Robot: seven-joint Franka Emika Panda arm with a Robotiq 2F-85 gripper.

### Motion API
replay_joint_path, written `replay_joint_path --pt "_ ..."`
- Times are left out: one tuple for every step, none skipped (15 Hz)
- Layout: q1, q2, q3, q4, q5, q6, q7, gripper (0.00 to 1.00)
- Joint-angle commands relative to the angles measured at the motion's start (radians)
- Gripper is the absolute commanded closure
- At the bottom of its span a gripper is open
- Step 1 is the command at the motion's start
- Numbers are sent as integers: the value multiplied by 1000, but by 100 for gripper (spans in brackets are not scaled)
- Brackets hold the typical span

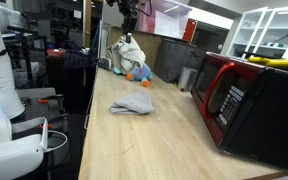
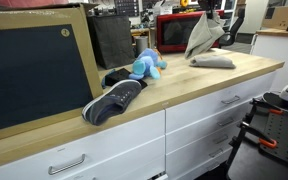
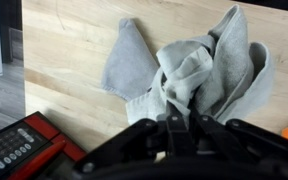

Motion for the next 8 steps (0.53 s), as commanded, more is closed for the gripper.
replay_joint_path --pt "-4 -29 23 -54 20 3 65 98" --pt "-4 -27 28 -64 17 10 81 98" --pt "-4 -27 31 -74 16 13 96 98" --pt "-4 -28 35 -84 15 19 111 98" --pt "-5 -27 39 -93 11 25 126 98" --pt "-5 -26 41 -100 9 28 138 98" --pt "-6 -24 45 -108 -1 33 153 98" --pt "-7 -22 47 -117 -6 42 172 98"
